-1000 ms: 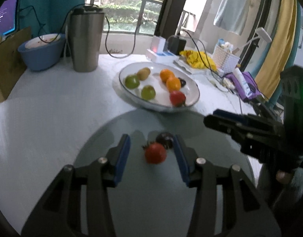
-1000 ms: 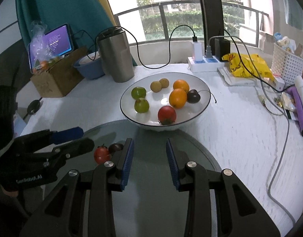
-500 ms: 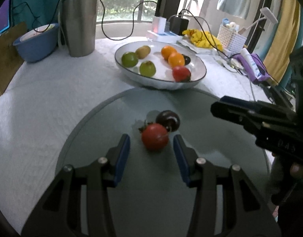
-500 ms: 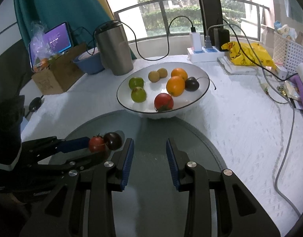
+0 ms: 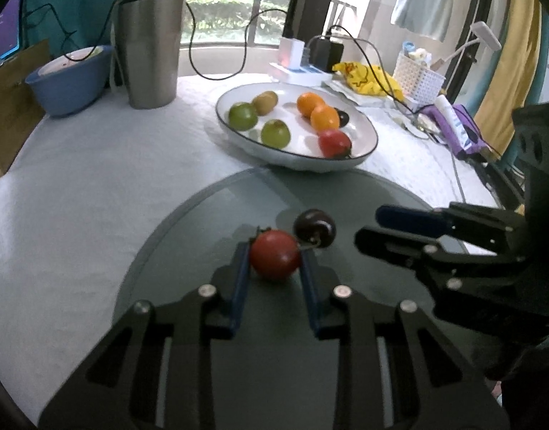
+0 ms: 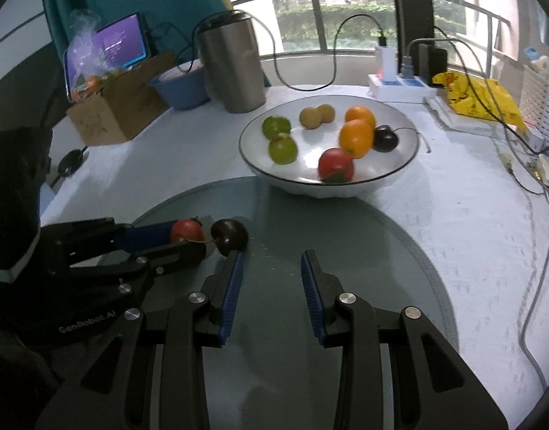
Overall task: Organize fruits
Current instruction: 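Grasp the small red tomato with the left gripper while the right gripper grasps the dark plum, then carry the red tomato and dark plum over the white plate with both grippers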
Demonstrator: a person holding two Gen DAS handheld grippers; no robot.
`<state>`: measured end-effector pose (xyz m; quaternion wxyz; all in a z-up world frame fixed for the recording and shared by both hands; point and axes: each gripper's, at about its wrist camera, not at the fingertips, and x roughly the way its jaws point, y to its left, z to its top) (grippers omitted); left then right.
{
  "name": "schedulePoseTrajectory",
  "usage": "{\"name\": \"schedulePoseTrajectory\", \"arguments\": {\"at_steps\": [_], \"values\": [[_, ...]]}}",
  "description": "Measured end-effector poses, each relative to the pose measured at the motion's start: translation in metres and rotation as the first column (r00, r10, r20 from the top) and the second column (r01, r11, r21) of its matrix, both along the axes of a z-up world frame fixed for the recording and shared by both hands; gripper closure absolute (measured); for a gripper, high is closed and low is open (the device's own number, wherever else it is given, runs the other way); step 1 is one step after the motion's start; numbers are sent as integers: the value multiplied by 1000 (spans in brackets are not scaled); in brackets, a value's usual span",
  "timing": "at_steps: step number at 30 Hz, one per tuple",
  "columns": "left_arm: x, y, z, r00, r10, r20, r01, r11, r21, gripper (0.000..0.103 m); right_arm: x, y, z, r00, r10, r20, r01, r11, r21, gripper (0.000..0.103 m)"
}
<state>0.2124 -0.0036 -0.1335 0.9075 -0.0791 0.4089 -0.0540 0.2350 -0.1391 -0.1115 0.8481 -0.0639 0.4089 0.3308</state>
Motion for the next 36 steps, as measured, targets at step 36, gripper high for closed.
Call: {"name": "schedulePoseTrajectory", "arguments": {"at_steps": [36], "values": [[-17,51,13,996,53,66,-49,996,-68,74,4,58,-10,992,123,-17,-124,989,-75,72]]}}
